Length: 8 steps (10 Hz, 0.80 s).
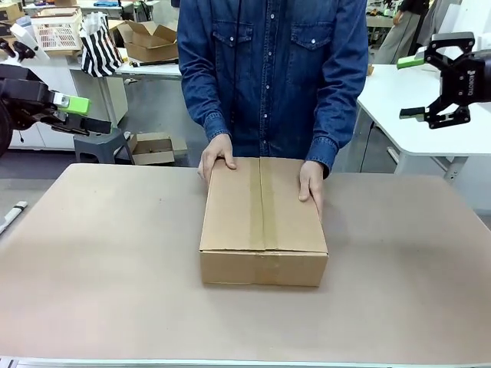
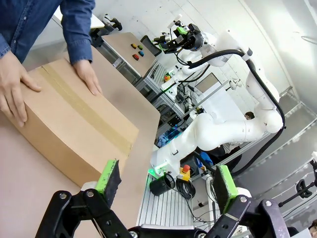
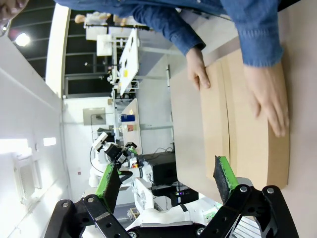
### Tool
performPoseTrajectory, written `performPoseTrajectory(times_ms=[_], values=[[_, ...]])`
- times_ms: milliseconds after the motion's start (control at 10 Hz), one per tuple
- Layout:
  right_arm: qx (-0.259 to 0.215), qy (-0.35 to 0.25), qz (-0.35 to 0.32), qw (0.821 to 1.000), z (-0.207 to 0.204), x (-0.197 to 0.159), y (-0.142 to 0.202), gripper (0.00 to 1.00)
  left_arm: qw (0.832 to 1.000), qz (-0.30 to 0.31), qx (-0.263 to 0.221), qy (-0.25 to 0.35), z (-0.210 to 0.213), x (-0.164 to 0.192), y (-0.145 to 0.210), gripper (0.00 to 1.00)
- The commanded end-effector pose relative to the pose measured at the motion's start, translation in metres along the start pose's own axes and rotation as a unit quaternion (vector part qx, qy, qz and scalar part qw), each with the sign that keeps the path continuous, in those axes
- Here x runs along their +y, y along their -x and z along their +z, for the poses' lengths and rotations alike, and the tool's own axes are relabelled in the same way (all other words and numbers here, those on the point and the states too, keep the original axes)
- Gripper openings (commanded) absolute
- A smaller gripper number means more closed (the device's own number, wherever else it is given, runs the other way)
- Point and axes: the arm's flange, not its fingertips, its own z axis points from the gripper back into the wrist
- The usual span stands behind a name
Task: Pack the gift set into the box.
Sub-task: Press and hold the closed box until the human finishes sealing it.
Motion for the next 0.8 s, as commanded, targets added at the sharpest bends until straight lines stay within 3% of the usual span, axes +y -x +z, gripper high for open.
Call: performPoseTrajectory(times_ms=[0, 700], values=[[0.002, 0.003, -0.006, 1.000, 0.0006, 0.0055, -0.0003, 1.00, 1.000, 0.005, -0.002, 0.000, -0.0009, -0.0039, 0.0017, 1.00], [0.002, 0.003, -0.006, 1.000, 0.0006, 0.0055, -0.0003, 1.00, 1.000, 0.005, -0.002, 0.000, -0.0009, -0.0039, 0.0017, 1.00]])
